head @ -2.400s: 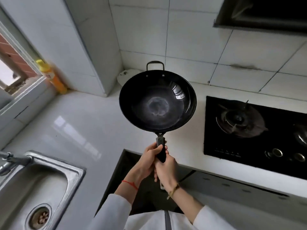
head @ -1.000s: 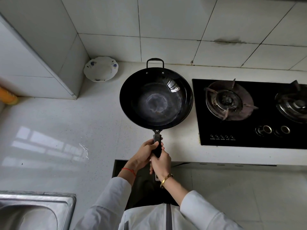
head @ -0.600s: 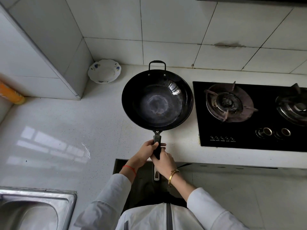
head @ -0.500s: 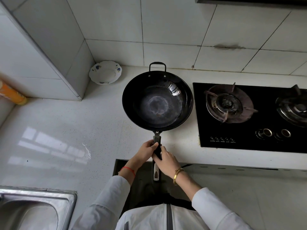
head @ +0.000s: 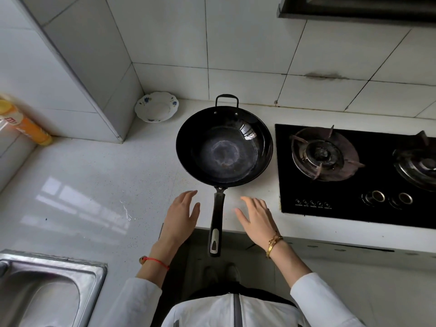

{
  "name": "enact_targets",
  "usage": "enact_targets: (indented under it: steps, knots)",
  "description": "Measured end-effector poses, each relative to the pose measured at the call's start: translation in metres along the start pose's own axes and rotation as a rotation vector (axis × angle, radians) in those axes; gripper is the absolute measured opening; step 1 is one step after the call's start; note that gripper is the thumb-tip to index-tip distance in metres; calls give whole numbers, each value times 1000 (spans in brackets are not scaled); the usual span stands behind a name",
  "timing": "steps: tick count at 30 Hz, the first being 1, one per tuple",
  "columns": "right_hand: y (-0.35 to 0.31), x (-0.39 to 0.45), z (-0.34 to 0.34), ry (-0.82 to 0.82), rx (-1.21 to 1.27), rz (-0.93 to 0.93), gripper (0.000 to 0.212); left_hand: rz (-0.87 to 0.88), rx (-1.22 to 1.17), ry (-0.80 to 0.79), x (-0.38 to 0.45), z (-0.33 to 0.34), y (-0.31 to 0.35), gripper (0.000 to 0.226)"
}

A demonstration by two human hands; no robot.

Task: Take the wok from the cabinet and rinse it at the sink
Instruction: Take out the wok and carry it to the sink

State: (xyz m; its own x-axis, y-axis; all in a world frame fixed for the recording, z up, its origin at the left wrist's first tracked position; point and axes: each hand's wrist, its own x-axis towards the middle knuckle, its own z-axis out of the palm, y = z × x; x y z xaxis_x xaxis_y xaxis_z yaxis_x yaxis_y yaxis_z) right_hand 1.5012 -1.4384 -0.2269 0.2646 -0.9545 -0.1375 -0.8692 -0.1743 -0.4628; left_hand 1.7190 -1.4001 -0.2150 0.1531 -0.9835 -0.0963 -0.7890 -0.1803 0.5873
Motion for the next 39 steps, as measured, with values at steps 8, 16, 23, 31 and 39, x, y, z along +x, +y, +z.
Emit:
enact_targets:
  steps: [8, 16, 23, 31, 39]
  knots:
    - [13, -17, -2, -7, 17, -26, 48, -85, 53, 17, -26, 4, 3, 46]
    - [16, -11, -8, -5, 25, -73, 47, -112, 46, 57, -29, 8, 9, 44]
    - [19, -4, -11, -9, 38, -94, 47, -110, 36, 81, -23, 9, 15, 43]
    - [8, 5, -7, -31, 87, -62, 46, -98, -20, 50, -9, 9, 13, 41]
    - [-27, 16, 13, -27, 141, 58, 45, -182, -209, -175, 29, 9, 8, 40]
